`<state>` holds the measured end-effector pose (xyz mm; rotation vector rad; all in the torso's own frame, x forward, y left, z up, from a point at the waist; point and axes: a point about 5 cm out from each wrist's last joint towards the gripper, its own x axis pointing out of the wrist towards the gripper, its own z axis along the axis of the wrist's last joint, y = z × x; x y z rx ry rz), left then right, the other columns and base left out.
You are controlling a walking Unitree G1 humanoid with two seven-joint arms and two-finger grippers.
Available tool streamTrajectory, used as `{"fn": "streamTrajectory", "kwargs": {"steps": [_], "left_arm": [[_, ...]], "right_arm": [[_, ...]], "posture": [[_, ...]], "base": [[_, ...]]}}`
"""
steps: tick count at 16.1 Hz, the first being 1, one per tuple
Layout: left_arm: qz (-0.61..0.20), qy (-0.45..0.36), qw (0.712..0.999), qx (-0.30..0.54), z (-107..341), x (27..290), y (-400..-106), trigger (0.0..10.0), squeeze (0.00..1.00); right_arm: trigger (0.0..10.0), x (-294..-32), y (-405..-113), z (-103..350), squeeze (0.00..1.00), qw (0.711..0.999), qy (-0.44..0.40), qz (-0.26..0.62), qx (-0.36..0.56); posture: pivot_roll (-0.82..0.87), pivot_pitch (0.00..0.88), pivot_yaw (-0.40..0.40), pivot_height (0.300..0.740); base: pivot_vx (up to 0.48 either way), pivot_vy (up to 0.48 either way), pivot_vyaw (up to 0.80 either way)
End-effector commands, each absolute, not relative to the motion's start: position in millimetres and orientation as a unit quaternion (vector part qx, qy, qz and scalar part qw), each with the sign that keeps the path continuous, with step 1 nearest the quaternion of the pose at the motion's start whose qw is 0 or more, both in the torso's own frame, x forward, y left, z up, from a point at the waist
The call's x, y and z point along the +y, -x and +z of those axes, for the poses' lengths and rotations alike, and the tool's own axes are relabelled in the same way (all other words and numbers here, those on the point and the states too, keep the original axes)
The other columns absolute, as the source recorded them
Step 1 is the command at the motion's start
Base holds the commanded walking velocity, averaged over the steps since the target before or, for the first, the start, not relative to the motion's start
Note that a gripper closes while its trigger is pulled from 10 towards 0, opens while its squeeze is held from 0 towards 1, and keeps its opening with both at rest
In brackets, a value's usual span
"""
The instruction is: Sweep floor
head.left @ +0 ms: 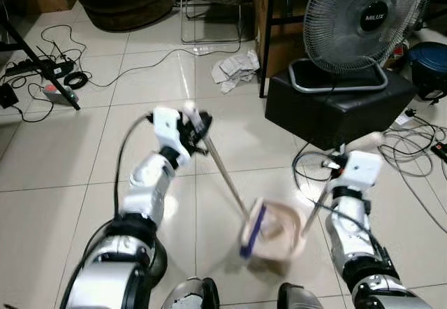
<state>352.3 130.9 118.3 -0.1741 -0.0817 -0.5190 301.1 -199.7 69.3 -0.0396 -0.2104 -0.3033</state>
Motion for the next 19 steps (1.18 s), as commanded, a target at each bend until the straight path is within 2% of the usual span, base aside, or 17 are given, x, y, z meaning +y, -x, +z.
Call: {"fn": "streamTrajectory", "kwargs": {"steps": [1, 5, 8, 10, 13, 19], "left_arm": [[-0.256, 0.077, 0.962, -0.059, 127.9, 136.7, -355.6, 10.0, 0.0], [-0.215, 0.036, 0.973, -0.07, 136.8, 160.1, -362.6, 10.0, 0.0], [-0.141, 0.012, 0.987, -0.078, 144.7, 190.7, -368.0, 10.0, 0.0], [-0.134, 0.007, 0.988, -0.075, 146.3, 199.7, -368.5, 10.0, 0.0], [-0.149, -0.002, 0.987, -0.053, 130.1, 193.1, -362.3, 10.0, 0.0], [-0.142, 0.021, 0.99, -0.008, 84.8, 186.0, -333.9, 10.0, 0.0]], "right_arm": [[10.0, -200.0, -303.7, 84.7, 0.0, 0.976, 0.003, -0.152, -0.153], [10.0, -205.7, -302.5, 91.2, 0.0, 0.973, -0.013, -0.155, -0.172], [10.0, -211.6, -297.8, 89.3, 0.0, 0.97, -0.025, -0.168, -0.172], [10.0, -215.8, -295.7, 89.7, 0.0, 0.969, -0.029, -0.174, -0.175], [10.0, -220.6, -294.4, 92.6, 0.0, 0.967, -0.028, -0.181, -0.177], [10.0, -234.9, -295.6, 135.1, 0.0, 0.95, -0.06, -0.21, -0.221]], "posture": [[0.02, 0.046, 0.101, 0.74], [0.0, 0.032, 0.099, 0.74], [0.0, 0.027, 0.103, 0.74], [0.0, 0.02, 0.102, 0.74], [-0.01, 0.015, 0.103, 0.74], [-0.04, 0.013, 0.099, 0.74]], "base": [[0.0, 0.0, 0.0], [0.0, 0.0, 0.0], [0.0, 0.0, 0.0], [0.0, 0.0, 0.0], [0.0, 0.0, 0.0], [0.0, 0.0, 0.0]]}}
